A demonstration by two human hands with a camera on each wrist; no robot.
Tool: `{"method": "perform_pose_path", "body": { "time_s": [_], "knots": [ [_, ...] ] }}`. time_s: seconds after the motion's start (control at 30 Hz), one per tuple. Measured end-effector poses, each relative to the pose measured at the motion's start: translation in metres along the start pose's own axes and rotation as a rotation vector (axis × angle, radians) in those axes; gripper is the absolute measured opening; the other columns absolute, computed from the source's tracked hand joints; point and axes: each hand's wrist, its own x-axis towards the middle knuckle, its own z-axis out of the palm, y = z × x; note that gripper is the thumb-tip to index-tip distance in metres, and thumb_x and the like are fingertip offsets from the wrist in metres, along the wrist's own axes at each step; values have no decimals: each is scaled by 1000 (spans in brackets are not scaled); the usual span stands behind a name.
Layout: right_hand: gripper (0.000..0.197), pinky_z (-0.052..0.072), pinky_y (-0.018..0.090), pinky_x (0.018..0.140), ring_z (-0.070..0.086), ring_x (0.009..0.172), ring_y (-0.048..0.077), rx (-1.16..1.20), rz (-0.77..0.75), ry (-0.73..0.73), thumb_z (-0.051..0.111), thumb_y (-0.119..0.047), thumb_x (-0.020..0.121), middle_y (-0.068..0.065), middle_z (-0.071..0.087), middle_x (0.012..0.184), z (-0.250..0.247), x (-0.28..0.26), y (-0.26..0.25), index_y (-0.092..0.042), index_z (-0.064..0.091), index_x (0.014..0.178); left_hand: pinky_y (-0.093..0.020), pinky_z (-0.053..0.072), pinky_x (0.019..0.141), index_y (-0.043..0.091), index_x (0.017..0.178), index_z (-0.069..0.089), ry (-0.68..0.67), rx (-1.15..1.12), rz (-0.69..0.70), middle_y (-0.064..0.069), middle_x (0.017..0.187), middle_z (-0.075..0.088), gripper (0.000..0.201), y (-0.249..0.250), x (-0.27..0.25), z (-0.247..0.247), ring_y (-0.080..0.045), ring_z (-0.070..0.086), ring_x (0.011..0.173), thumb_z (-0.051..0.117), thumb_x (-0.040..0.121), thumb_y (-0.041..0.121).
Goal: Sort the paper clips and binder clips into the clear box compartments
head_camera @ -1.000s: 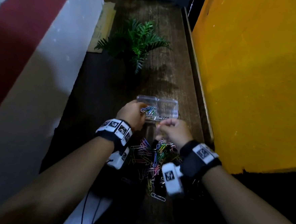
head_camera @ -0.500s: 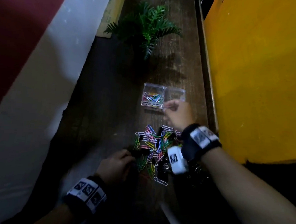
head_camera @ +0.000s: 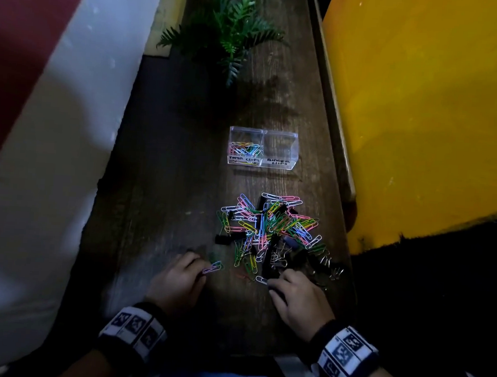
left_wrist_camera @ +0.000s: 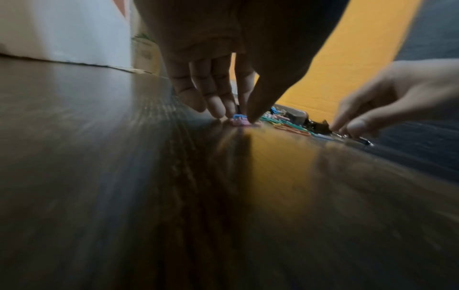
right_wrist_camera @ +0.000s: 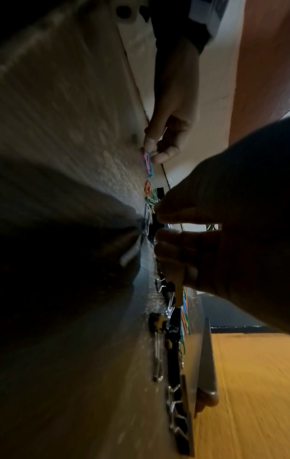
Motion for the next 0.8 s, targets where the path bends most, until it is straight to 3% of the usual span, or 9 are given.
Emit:
{"method": "perform_pose_path", "body": {
  "time_s": [0.1, 0.23, 0.3, 0.4, 0.53, 0.6, 0.67, 0.73, 0.8],
  "knots": [
    [11, 50, 21, 60, 59, 72, 12, -18, -23, 31, 69, -31, 75, -8, 59, 79, 2, -1, 0, -26, 70, 84, -32, 49, 72, 29, 98, 60, -134, -27, -138, 7, 99, 57, 39, 6, 4, -6, -17, 56, 93, 32, 81, 50],
    [19, 49, 20, 56, 58, 68, 12, -69, 8, -5, 83, -26, 64, -7, 56, 75, 6, -3, -2, -22, 66, 70, -35, 50, 74, 31, 99, 59, -133, -122, -228, 8, 95, 59, 20, 13, 7, -6, -21, 59, 92, 50, 81, 31],
    [24, 47, 20, 53, 58, 64, 12, -97, 10, -14, 84, -26, 59, -7, 54, 72, 6, -4, -5, -22, 62, 65, -31, 49, 68, 34, 97, 56, -79, -193, -232, 11, 85, 59, 22, 14, 5, -4, -19, 61, 82, 55, 78, 25],
    [27, 47, 20, 52, 58, 64, 13, -106, 26, -26, 84, -24, 58, -6, 54, 72, 6, -7, -8, -22, 58, 67, -22, 42, 67, 31, 87, 64, -75, -237, -233, 14, 76, 57, 13, 22, 2, -7, -13, 60, 78, 64, 82, 19],
    [16, 49, 28, 64, 58, 73, 17, -44, 10, -6, 69, -34, 72, -5, 56, 78, 8, -9, -14, -23, 59, 78, -6, 35, 61, 33, 72, 60, -57, -327, -246, 21, 63, 60, 16, 28, 2, -8, 7, 56, 66, 70, 82, 24],
    [21, 48, 28, 72, 58, 79, 13, 72, 43, -15, 59, -44, 80, -7, 60, 84, 4, -4, -23, -25, 64, 88, -3, 35, 61, 30, 70, 62, -73, -369, -242, 23, 61, 60, 12, 33, 2, -8, 11, 56, 65, 68, 80, 35],
    [25, 47, 22, 76, 58, 83, 7, 303, 132, -31, 61, -45, 83, -9, 65, 91, 1, 7, -33, -26, 68, 99, -3, 36, 64, 28, 72, 66, -83, -404, -199, 22, 63, 61, 15, 38, 2, -7, 7, 58, 68, 62, 75, 42],
    [26, 47, 17, 75, 61, 78, 4, 549, 219, -24, 69, -36, 81, -9, 70, 91, -1, 18, -41, -23, 70, 105, -13, 43, 68, 29, 74, 67, -91, -451, -168, 23, 66, 64, 14, 43, 4, -5, 4, 60, 70, 61, 74, 41],
    [21, 51, 21, 77, 66, 77, 5, 711, 244, -48, 72, -27, 80, -7, 73, 87, -1, 27, -44, -20, 73, 99, -23, 49, 72, 31, 76, 66, -84, -496, -146, 21, 71, 66, 12, 46, 4, -4, 3, 62, 71, 61, 75, 42]
  ]
}}
